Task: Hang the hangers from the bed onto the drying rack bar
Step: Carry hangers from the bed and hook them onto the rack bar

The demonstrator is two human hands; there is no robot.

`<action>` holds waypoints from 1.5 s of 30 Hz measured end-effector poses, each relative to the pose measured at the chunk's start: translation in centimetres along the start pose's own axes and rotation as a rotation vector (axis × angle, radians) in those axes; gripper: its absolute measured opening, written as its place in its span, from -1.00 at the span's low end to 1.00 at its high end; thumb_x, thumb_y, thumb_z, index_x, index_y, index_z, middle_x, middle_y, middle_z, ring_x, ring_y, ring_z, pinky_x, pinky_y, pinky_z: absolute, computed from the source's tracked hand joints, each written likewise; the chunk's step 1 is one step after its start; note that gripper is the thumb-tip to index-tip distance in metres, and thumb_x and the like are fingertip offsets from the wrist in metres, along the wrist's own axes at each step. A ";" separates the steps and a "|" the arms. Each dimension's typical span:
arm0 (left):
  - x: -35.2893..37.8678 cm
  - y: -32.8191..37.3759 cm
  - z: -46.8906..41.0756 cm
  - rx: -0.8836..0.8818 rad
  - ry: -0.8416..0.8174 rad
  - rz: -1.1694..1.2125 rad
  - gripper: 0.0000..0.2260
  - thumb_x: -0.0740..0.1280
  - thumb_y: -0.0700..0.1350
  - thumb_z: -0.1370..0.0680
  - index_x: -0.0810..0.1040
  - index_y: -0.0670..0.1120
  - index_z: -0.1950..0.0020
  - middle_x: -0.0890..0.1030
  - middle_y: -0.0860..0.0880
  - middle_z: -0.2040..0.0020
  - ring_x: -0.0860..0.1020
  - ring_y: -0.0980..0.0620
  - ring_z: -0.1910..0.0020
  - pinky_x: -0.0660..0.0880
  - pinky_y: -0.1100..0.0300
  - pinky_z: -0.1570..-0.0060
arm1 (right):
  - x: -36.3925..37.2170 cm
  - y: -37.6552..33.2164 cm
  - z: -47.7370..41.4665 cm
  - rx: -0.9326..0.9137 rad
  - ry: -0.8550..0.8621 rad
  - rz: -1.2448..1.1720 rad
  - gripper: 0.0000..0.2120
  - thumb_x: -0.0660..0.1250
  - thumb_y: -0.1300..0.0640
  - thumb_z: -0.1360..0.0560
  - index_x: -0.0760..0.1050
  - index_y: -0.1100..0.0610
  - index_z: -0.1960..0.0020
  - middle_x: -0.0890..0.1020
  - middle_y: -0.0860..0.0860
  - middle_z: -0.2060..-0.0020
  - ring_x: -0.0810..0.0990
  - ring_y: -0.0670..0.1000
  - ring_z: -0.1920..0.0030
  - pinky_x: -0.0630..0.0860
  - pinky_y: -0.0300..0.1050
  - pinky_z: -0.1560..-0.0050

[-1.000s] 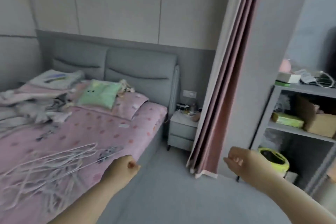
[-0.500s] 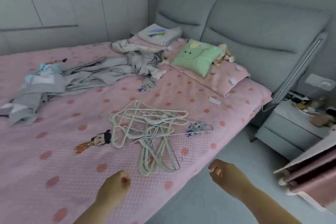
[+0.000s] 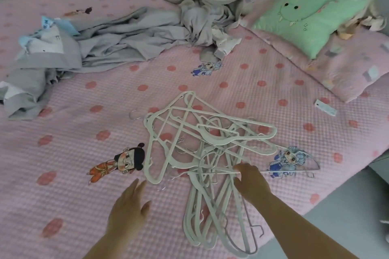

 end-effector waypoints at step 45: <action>-5.8 4.4 0.4 0.311 -0.023 0.476 -0.77 0.17 -0.11 -0.60 0.51 -0.07 -0.20 0.60 0.03 -0.14 0.55 0.11 -0.12 0.43 0.32 -0.08 | -8.1 -6.3 6.1 -0.158 0.347 0.151 -0.68 0.09 0.18 -0.59 0.42 0.02 -0.29 0.52 -0.03 -0.14 0.54 0.03 -0.09 0.46 -0.14 0.03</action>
Point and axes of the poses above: each hand's wrist, its own z-axis away from the middle knuckle, its own x-axis out of the palm, y = z × x, the point moved 3 cm from there along -z, towards the middle knuckle
